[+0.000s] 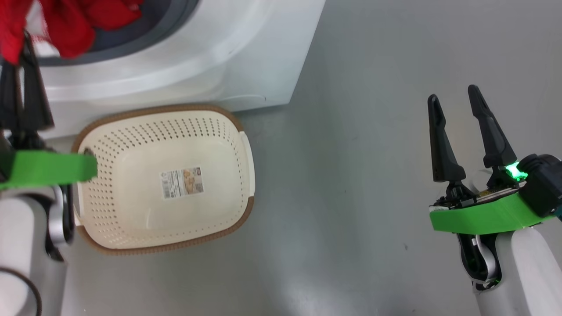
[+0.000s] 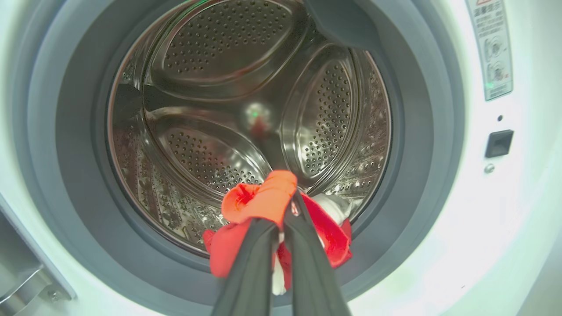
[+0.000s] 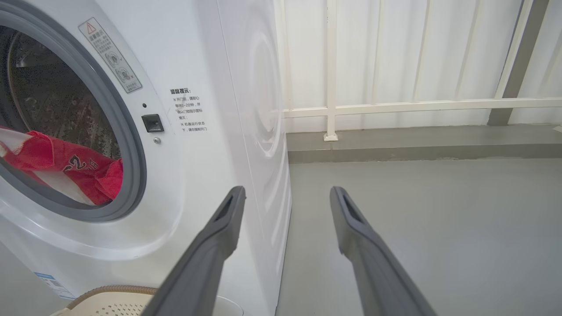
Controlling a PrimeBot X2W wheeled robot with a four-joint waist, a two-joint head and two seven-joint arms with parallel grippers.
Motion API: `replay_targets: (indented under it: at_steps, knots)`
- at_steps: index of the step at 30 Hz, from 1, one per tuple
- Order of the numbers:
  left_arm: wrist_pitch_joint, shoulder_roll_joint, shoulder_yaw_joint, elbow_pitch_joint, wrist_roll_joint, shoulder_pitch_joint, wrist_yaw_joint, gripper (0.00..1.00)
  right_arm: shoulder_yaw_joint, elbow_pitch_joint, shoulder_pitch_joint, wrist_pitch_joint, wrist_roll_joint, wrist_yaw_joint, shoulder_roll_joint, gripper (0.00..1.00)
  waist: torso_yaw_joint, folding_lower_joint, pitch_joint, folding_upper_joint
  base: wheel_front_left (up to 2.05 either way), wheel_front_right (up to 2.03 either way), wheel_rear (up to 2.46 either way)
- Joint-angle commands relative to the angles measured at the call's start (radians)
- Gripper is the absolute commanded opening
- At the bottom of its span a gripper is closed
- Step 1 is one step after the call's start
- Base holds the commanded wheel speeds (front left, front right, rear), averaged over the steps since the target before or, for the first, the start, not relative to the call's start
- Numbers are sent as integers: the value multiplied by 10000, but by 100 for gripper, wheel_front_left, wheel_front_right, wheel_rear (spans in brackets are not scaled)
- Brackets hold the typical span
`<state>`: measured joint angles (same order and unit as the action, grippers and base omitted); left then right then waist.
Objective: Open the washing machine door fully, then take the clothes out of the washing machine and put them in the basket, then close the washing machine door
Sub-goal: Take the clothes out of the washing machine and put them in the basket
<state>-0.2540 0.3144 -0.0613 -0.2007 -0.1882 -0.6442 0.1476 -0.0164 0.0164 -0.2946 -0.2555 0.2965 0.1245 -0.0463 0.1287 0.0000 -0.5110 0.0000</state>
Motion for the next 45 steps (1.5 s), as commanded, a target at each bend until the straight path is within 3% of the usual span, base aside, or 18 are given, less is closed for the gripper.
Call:
replay_targets:
  at_steps: [1,18,34,45]
  knots:
    - [-77,307,421,502,-47,389,-88,0,-237,-184,215,-63,-24,62,-39,100,15,0,377,0,0,0,0]
    - [-75,-490,247,2570,-172,3329,-183,0,-282,-5,768,-63,46,62,-39,100,-235,0,2015,0,0,0,0]
    - [426,-749,-284,4443,-86,4413,74,0,-223,-18,959,-63,85,62,-39,100,-335,0,2551,0,0,0,0]
    - [360,-928,-241,3493,-528,4478,47,0,-246,-59,960,-63,98,62,-39,100,-364,0,2391,0,0,0,0]
